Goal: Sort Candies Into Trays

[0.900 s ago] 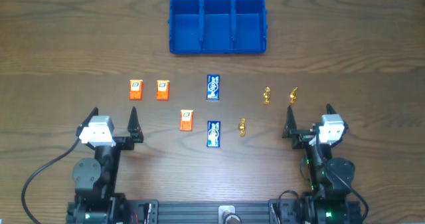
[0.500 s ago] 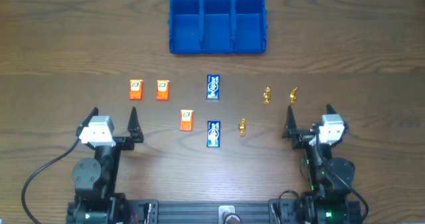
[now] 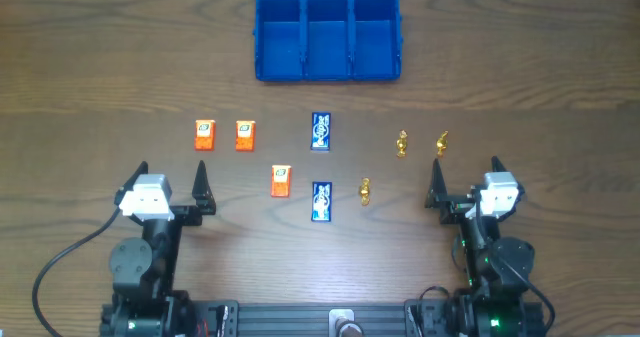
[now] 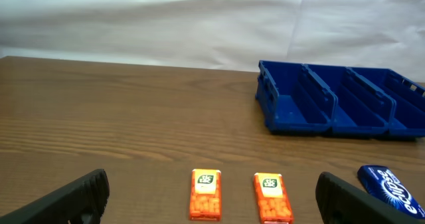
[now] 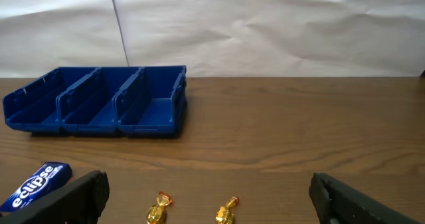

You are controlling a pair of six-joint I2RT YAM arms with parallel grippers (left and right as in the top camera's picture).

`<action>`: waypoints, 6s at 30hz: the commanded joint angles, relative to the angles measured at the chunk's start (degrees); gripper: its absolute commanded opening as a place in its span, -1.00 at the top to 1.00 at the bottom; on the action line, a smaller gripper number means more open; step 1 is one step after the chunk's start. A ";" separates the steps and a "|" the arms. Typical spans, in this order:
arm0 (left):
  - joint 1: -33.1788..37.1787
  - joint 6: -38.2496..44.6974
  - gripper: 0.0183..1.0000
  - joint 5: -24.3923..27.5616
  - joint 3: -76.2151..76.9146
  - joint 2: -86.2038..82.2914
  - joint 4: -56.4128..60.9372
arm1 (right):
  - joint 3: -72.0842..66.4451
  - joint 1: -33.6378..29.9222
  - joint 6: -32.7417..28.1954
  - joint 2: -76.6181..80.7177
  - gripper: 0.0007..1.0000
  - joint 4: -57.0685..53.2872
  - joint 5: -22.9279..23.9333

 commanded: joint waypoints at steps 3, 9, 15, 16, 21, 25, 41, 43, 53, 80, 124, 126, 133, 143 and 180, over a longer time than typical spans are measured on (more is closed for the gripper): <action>0.22 0.85 -0.99 -0.13 -0.96 -0.33 -2.29 | -0.11 0.24 -0.87 -0.50 -1.00 -0.44 0.96; 0.22 0.85 -1.00 -0.13 -0.96 -0.33 -2.29 | -0.11 0.24 -0.87 -0.50 -1.00 -0.44 0.98; 0.22 0.85 -1.00 -0.13 -0.96 -0.33 -2.29 | -0.11 0.24 -0.87 -0.50 -1.00 -0.44 0.96; 0.22 0.85 -0.99 -0.13 -0.96 -0.33 -2.29 | -0.11 0.24 -0.87 -0.50 -1.00 -0.44 0.96; 0.22 0.85 -0.99 -0.13 -0.96 -0.33 -2.29 | -0.11 0.24 -0.87 -0.50 -1.00 -0.44 0.96; 0.22 0.85 -1.00 -0.13 -0.96 -0.33 -2.29 | -0.11 0.24 -0.87 -0.50 -1.00 -0.44 0.96; 0.22 0.85 -0.99 -0.13 -0.96 -0.33 -2.29 | -0.11 0.24 -0.87 -0.50 -1.00 -0.44 0.98; 0.22 0.85 -1.00 -0.13 -0.96 -0.33 -2.29 | -0.11 0.24 -0.87 -0.50 -1.00 -0.44 0.96; 0.17 0.87 -1.00 -0.15 -0.96 -0.33 -2.29 | -0.11 0.24 -0.87 -0.50 -1.00 -0.44 0.96; 0.13 2.14 -1.00 1.66 50.31 82.40 -24.24 | -0.11 0.24 -0.87 -0.50 -1.00 -0.44 0.96; 0.59 1.73 0.41 4.48 63.91 103.84 -25.86 | -0.11 0.24 -0.87 -0.50 -1.00 -0.44 0.98; -1.09 0.02 0.41 3.93 66.95 100.91 -28.61 | -0.11 0.24 -0.87 -0.50 -1.00 -0.44 0.98; -12.74 -8.96 0.39 -7.06 88.32 97.44 -36.68 | -0.11 0.24 -0.87 -0.50 -1.00 -0.44 0.96; -17.27 -15.41 0.33 -6.67 120.85 121.02 -40.92 | -0.11 0.24 -0.87 -0.50 -1.00 -0.44 0.96; -18.91 -17.90 -0.92 -9.42 62.10 83.73 -26.38 | -0.11 0.24 -0.87 -0.50 -1.00 -0.44 0.98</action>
